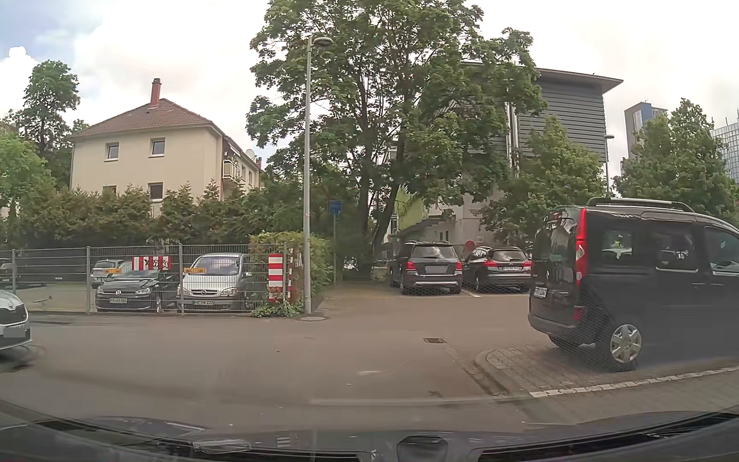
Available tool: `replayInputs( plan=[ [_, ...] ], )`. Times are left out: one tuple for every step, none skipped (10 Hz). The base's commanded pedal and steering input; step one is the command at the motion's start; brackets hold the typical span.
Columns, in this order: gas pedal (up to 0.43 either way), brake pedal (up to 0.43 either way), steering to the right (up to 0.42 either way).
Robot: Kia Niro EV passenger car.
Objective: Follow the waypoints while adhering to traffic rules and regulations
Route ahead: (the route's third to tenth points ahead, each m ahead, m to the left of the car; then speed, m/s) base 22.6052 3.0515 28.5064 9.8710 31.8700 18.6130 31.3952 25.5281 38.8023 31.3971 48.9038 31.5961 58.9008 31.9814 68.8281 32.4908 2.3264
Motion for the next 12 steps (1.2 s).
replayInputs(
  plan=[
    [0.0, 0.061, -0.086],
    [0.0, 0.061, -0.093],
    [0.0, 0.061, -0.101],
    [0.0, 0.055, -0.109],
    [0.0, 0.043, -0.119],
    [0.0, 0.018, -0.136],
    [0.0, 0.0, -0.154],
    [0.0, 0.0, -0.17],
    [0.0, 0.0, -0.186],
    [0.0, 0.0, -0.2],
    [0.0, 0.0, -0.209],
    [0.0, 0.0, -0.216]
  ],
)
